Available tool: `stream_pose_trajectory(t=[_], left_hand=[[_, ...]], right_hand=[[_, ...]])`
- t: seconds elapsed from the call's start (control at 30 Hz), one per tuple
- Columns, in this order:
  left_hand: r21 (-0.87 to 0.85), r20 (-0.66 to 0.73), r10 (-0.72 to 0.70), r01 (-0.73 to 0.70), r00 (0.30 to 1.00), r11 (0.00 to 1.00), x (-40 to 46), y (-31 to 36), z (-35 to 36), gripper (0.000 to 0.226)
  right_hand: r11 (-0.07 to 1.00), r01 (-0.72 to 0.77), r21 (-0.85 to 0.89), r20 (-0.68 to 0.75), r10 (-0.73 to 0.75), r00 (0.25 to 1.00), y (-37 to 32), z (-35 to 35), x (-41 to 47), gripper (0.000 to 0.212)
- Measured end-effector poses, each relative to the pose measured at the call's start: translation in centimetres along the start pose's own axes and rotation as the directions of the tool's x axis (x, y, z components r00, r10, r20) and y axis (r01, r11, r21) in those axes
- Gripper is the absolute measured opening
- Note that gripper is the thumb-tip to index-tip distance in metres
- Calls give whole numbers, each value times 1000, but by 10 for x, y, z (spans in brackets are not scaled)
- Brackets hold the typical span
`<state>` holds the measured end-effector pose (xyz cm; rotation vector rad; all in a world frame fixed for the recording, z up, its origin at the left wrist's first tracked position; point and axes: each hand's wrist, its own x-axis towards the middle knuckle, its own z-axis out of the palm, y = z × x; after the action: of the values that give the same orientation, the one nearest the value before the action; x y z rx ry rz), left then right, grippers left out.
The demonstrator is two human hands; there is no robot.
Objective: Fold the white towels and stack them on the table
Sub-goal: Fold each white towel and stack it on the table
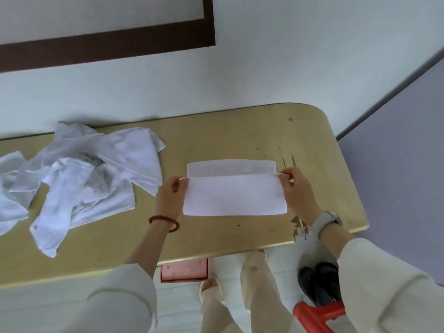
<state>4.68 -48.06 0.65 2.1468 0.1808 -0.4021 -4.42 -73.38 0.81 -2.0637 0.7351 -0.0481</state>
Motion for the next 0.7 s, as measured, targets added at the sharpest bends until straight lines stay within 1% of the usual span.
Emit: stream_pose_trajectory(t=[0.07, 0.13, 0.23, 0.3, 0.4, 0.53, 0.63, 0.7], left_hand=[[21, -93, -28, 30, 995, 999, 15, 5, 11, 21], [49, -151, -45, 53, 988, 997, 29, 10, 22, 21], [105, -187, -35, 56, 982, 993, 43, 14, 33, 23], [124, -194, -36, 61, 980, 990, 50, 14, 37, 23], [191, -196, -22, 60, 980, 980, 59, 11, 41, 21], [273, -200, -16, 72, 980, 959, 61, 6, 45, 13], [299, -189, -31, 88, 981, 950, 56, 8, 45, 12], [348, -185, -27, 91, 982, 933, 48, 7, 45, 12]], right_hand=[[999, -25, 29, -16, 25, 1000, -1, 7, 19, 8], [998, -44, 40, -20, 44, 999, 0, 13, 33, 9], [998, -55, 1, -21, 55, 998, 4, 21, 47, 13], [998, -46, -35, -47, 44, 998, 7, 24, 52, 15], [991, -6, -132, -80, -5, 997, 14, 28, 58, 14], [962, 23, -273, -78, -46, 996, 17, 32, 63, 15], [917, 60, -395, -65, -93, 994, 17, 31, 70, 17], [878, 95, -470, -64, -141, 988, 18, 28, 76, 18]])
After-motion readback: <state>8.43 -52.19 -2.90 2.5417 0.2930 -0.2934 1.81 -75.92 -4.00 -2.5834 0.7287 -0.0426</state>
